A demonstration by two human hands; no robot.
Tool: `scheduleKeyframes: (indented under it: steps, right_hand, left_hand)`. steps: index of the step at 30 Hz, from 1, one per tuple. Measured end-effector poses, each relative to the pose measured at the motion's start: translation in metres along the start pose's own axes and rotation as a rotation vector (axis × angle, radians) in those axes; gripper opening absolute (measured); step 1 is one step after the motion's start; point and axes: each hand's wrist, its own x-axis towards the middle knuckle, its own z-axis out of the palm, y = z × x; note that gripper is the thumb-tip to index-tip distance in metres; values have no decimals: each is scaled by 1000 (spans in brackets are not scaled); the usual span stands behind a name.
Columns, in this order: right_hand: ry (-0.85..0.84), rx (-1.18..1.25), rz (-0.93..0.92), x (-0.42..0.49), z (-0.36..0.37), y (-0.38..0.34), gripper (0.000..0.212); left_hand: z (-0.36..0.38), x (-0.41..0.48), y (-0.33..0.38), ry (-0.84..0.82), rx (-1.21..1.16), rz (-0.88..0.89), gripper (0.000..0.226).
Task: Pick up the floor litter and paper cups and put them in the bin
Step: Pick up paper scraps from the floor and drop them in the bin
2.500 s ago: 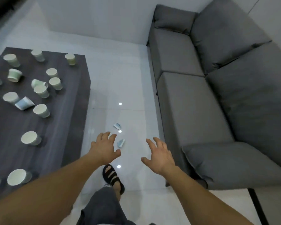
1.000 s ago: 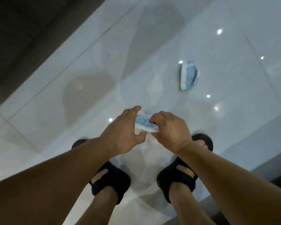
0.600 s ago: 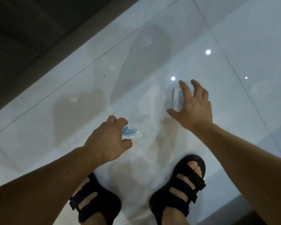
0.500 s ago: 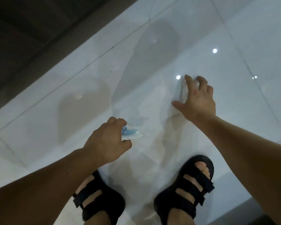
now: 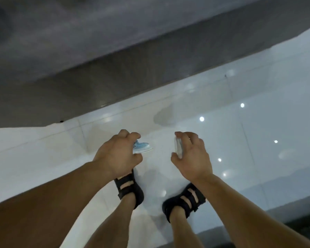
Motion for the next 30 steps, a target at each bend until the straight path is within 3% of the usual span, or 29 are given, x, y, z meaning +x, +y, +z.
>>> scheduleKeyframes:
  steps: [8,14,21,30]
  right_hand:
    - [-40,-184,-366,-54,-176,-197,60]
    - [-142,-317,-571,-121,-244,-321,61]
    - [-179,-475,-819,-196,-249,-462,57]
    - [-167,-587,-1191,-303,-160,-660,57]
  left_hand:
    - [-189,-168,4,275,-113,-147,60]
    - [-244,-324,-8,475,-250,-319,57]
    - [-252,-466,-63,651,-404,-525,56]
    - [-252,-615,-214,810,-512,-716,57]
